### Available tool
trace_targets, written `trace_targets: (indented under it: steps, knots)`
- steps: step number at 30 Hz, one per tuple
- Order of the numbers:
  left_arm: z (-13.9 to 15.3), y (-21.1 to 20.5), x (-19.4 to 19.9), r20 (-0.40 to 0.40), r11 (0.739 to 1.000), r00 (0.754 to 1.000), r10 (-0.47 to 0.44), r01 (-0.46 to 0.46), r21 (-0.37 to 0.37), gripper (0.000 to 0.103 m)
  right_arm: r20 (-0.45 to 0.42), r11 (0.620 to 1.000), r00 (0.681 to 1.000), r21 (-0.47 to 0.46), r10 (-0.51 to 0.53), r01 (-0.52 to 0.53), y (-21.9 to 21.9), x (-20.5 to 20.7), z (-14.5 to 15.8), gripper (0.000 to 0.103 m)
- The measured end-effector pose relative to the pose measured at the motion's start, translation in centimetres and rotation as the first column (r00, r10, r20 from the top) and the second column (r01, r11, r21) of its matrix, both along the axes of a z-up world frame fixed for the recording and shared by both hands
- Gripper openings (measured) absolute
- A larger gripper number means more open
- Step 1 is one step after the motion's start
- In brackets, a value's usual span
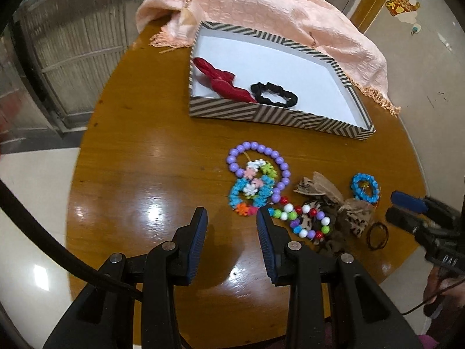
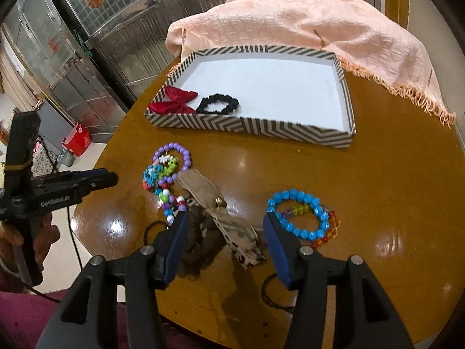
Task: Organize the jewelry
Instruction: 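Grasp the flower bead bracelet with the left tool while the right tool grasps the leopard-print bow tie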
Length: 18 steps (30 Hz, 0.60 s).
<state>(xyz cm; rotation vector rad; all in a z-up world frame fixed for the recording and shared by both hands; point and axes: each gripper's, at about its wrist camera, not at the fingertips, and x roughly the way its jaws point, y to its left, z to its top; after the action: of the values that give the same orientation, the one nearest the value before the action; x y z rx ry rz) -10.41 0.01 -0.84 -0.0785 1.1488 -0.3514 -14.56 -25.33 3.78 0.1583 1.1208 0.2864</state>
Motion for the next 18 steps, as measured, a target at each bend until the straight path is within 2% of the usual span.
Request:
trace_targets:
  steps: [7,18]
  knots:
    - [-1.5,-1.5,1.7,-0.035,0.999,0.999,-0.023,0.022,-0.028,0.029,0.0,1.0,1.0,0.011,0.024,-0.024,0.3,0.0,-0.2,0.055]
    - [-3.3,-2.4,3.0,-0.071,0.998,0.996,-0.06,0.059,-0.01,0.029,-0.013,0.982,0.983,-0.052,0.181,-0.181,3.6,1.6,-2.3,0.052]
